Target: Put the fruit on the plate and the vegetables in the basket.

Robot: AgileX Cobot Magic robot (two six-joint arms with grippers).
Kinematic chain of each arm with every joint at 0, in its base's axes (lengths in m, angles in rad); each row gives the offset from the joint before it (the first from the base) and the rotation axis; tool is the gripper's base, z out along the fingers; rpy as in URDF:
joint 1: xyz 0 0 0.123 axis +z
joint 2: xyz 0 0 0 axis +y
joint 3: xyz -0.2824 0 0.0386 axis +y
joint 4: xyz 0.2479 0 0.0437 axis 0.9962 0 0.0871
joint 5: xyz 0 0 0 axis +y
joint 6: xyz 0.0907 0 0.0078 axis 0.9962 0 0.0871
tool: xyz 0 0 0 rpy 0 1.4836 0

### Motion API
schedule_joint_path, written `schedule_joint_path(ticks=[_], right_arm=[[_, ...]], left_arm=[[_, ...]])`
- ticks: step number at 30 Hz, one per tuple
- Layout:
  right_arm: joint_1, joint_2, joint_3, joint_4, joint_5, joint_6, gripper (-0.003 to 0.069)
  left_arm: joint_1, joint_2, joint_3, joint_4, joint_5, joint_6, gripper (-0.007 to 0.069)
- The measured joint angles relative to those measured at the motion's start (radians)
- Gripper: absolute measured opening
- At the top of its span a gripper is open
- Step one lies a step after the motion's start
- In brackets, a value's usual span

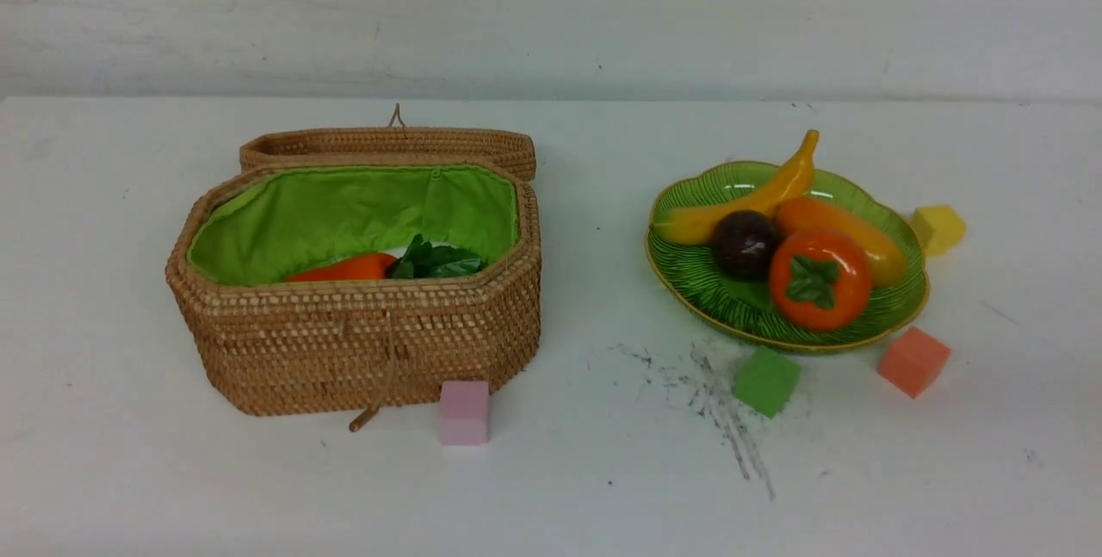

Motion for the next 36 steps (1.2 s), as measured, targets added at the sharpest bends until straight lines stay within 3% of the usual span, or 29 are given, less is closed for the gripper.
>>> schedule_joint_path(ticks=[14,21,27,36], right_arm=[[0.000,-0.126,0.256,-0.023,-0.085,-0.011,-0.0006],[-0.086,-0.445,0.532,-0.057,-0.311,-0.017,-0.0002],[-0.148,-0.639,0.772,-0.050,-0.342,-0.017,0.0001],[-0.135,-0.639,0.798,-0.049,-0.325,-0.017,0.0008]], left_arm=[[0.000,0.000,0.000,0.000,0.000,0.000,0.0239],[0.000,0.000,0.000,0.000,0.000,0.000,0.0239],[0.000,0.000,0.000,-0.001,-0.001,0.000,0.0239],[0.000,0.000,0.000,-0.001,0.000,0.000,0.0239]])
